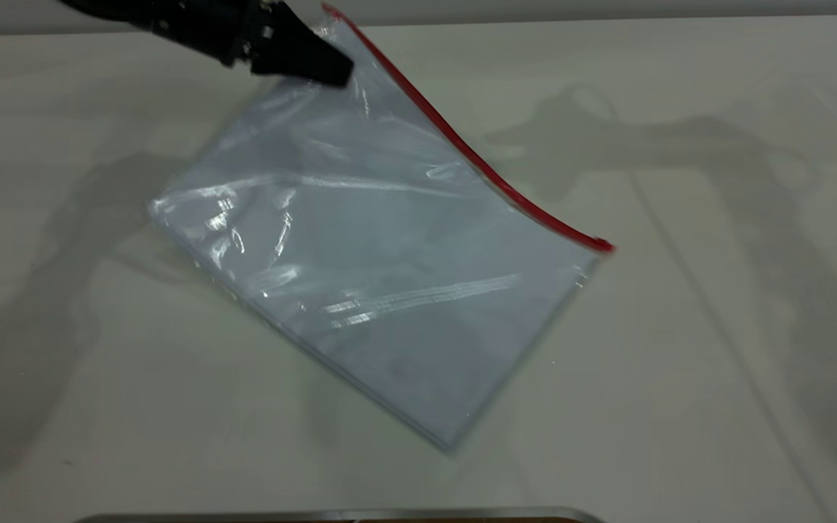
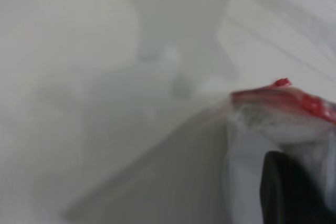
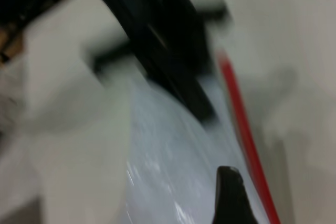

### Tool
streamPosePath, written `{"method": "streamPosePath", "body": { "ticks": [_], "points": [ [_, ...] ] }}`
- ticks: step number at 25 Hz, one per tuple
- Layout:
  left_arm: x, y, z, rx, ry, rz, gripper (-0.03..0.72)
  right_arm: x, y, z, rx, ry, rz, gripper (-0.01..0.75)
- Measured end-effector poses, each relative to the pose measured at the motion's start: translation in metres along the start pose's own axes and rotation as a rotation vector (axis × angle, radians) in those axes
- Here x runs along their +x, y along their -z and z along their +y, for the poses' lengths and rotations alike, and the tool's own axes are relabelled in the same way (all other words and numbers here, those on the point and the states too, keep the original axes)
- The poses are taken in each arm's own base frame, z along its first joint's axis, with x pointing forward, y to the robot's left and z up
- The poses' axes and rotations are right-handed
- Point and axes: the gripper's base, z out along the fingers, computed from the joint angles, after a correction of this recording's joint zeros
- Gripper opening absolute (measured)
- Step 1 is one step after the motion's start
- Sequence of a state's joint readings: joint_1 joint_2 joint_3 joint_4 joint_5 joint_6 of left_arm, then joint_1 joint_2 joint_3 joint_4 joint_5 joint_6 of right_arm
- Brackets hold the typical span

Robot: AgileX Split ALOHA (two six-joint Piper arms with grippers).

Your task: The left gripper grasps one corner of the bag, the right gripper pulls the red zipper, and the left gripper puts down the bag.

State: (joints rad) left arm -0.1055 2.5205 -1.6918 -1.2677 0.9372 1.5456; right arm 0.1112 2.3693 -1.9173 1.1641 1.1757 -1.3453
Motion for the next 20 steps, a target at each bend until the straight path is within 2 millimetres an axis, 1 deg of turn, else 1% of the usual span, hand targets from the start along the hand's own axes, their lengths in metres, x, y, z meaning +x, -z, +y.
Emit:
{"method": "streamPosePath", "body": {
  "ticks": [2,3,5,7,9,11,13,14,16,17,19,20],
  "points": [
    [0.0,0.002,-0.001,0.005,0.145,0.014,0.198,-0.023,0.019,0.019,0.018,-0.052,-0.002,0.505],
    [-0.002,0.007,-0.001,0.009,0.204,0.012,0.234,-0.032,0.028,0.027,0.035,-0.076,0.012,0.495],
    [-0.008,0.023,-0.004,0.023,0.321,0.0,0.322,-0.044,0.042,0.041,0.078,-0.136,0.054,0.468],
    [-0.017,0.05,-0.006,0.041,0.378,-0.027,0.393,-0.049,0.057,0.052,0.151,-0.218,0.122,0.445],
    [-0.029,0.082,-0.013,0.062,0.384,-0.062,0.445,-0.055,0.073,0.063,0.245,-0.287,0.182,0.424],
    [-0.043,0.118,-0.022,0.04,0.368,-0.11,0.464,-0.059,0.09,0.074,0.356,-0.35,0.227,0.409],
    [-0.056,0.151,-0.035,-0.011,0.379,-0.127,0.471,-0.063,0.108,0.091,0.445,-0.396,0.245,0.399],
    [-0.065,0.168,-0.046,-0.043,0.371,-0.132,0.471,-0.061,0.115,0.1,0.48,-0.41,0.261,0.398],
    [-0.078,0.198,-0.071,-0.115,0.343,-0.113,0.469,-0.059,0.133,0.126,0.533,-0.405,0.275,0.398],
    [-0.086,0.212,-0.087,-0.16,0.316,-0.103,0.468,-0.055,0.141,0.14,0.554,-0.399,0.286,0.398],
    [-0.098,0.238,-0.123,-0.276,0.263,-0.052,0.466,-0.044,0.156,0.167,0.59,-0.393,0.312,0.396],
    [-0.1,0.248,-0.137,-0.341,0.262,-0.019,0.466,-0.036,0.163,0.182,0.61,-0.392,0.329,0.396]
  ]
}}
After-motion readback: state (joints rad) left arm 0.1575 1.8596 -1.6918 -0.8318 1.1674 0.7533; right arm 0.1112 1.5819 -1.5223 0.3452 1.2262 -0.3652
